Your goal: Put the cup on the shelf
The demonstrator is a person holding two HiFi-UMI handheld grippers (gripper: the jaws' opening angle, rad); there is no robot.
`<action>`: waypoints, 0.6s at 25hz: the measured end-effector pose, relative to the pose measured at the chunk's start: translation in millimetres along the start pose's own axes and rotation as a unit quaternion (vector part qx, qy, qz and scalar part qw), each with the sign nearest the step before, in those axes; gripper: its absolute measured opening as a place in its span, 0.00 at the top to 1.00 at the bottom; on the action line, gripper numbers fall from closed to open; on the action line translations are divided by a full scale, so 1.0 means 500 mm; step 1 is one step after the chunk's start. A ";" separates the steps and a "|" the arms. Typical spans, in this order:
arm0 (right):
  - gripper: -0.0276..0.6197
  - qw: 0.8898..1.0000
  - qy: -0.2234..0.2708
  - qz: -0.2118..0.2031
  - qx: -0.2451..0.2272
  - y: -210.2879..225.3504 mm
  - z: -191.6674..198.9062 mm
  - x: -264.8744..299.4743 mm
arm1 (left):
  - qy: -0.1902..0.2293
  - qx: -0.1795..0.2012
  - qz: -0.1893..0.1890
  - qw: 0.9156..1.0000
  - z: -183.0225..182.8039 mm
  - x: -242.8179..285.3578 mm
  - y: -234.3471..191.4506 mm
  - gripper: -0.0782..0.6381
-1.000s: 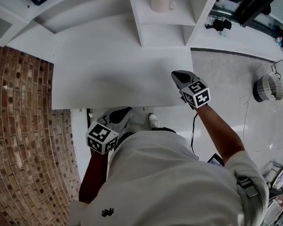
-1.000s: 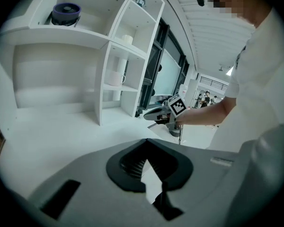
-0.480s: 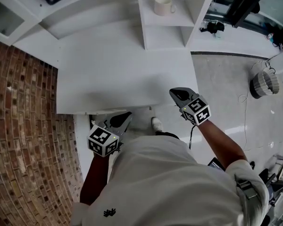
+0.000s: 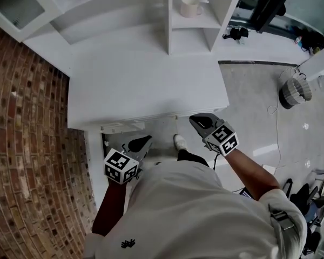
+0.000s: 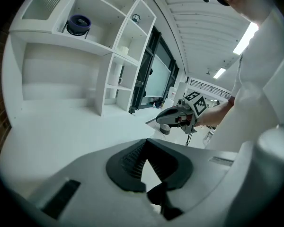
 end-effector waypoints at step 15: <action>0.94 1.000 -0.002 0.010 -0.005 -0.219 0.038 -0.083 | -0.020 0.024 0.034 0.999 0.131 -0.083 0.078 0.88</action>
Point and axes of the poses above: the fingertips, and each gripper's own axes: x forward along the fingers, y to its right, z out of its underside, the point moved 4 cm from there along -x, backward along the fingers, and after that the axes turned 10 degrees about z, right-handed, at the moved point
